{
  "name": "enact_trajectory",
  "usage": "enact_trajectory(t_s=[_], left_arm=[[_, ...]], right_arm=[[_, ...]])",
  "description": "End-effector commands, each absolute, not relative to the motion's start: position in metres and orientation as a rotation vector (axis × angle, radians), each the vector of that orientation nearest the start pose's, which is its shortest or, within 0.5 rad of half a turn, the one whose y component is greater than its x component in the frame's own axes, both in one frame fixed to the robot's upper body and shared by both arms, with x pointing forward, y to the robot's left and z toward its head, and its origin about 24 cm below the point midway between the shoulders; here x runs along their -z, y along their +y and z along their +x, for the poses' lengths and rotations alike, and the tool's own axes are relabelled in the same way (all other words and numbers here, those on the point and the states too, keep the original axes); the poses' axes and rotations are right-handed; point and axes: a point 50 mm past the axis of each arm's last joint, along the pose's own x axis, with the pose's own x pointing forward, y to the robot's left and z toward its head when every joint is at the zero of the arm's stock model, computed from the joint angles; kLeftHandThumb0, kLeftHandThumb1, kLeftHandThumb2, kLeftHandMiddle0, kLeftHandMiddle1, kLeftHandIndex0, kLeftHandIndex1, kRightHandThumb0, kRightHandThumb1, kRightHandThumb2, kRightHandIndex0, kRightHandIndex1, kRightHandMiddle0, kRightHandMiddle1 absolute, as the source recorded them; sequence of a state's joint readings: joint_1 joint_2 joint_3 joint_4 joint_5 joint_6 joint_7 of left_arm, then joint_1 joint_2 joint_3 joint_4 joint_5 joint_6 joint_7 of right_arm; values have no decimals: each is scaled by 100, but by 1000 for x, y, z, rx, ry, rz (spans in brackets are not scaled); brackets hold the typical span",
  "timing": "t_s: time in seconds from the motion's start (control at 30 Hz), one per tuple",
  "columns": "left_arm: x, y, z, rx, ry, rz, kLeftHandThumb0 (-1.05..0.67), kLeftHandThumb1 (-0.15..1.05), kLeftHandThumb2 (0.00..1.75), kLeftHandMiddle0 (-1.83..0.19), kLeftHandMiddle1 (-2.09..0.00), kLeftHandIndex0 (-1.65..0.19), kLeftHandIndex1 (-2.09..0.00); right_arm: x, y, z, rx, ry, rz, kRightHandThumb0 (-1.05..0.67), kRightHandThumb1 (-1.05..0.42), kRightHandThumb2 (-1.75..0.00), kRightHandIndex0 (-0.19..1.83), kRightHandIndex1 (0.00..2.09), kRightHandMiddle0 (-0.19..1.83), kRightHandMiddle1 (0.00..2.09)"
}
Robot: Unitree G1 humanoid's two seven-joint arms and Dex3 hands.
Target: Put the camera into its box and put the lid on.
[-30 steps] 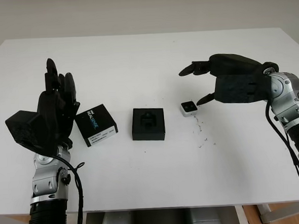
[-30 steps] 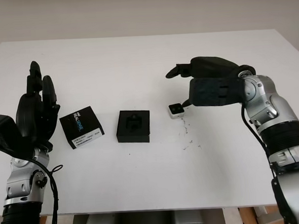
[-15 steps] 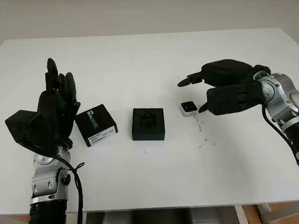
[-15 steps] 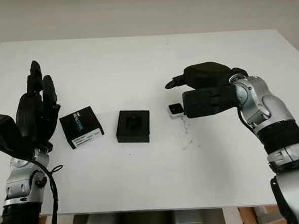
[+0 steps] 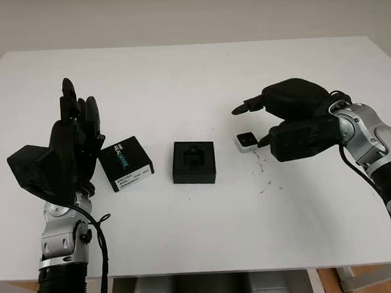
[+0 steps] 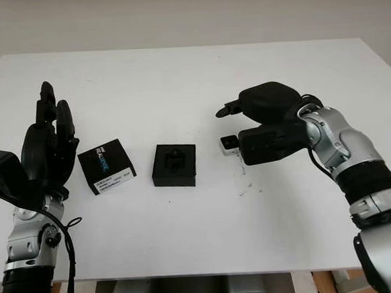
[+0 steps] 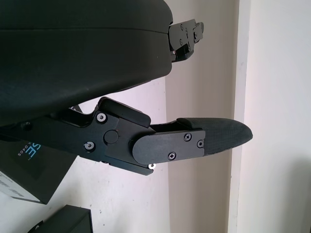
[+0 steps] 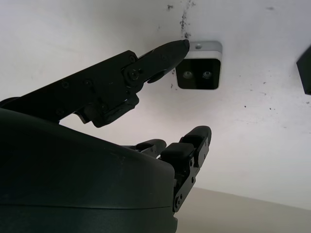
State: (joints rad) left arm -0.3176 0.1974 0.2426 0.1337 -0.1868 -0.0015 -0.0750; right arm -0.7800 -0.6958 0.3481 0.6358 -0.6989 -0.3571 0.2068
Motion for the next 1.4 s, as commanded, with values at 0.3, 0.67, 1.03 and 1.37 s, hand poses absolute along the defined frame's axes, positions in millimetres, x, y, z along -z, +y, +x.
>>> enact_trajectory(t_s=[0.3, 0.67, 1.03, 1.37], left_arm=[[-115, 225, 306, -92, -237, -24, -77, 105, 49, 19, -3, 19, -3], [-116, 224, 306, -95, -236, -20, -77, 105, 51, 19, -4, 19, -3], [-114, 226, 305, -99, -233, -13, -76, 105, 50, 19, -5, 19, -4], [-114, 226, 304, -101, -234, -21, -76, 105, 49, 19, -5, 19, -5]], right_arm=[[-134, -217, 364, -353, -212, -1450, -53, -86, -6, 30, 3, 54, 12], [-122, -222, 360, -316, -227, -1318, -60, -84, -5, 28, 3, 57, 15], [-115, -220, 361, -320, -223, -1309, -57, -85, -5, 27, 5, 51, 29], [-112, -220, 362, -328, -211, -1337, -53, -85, -6, 27, 5, 20, 91]])
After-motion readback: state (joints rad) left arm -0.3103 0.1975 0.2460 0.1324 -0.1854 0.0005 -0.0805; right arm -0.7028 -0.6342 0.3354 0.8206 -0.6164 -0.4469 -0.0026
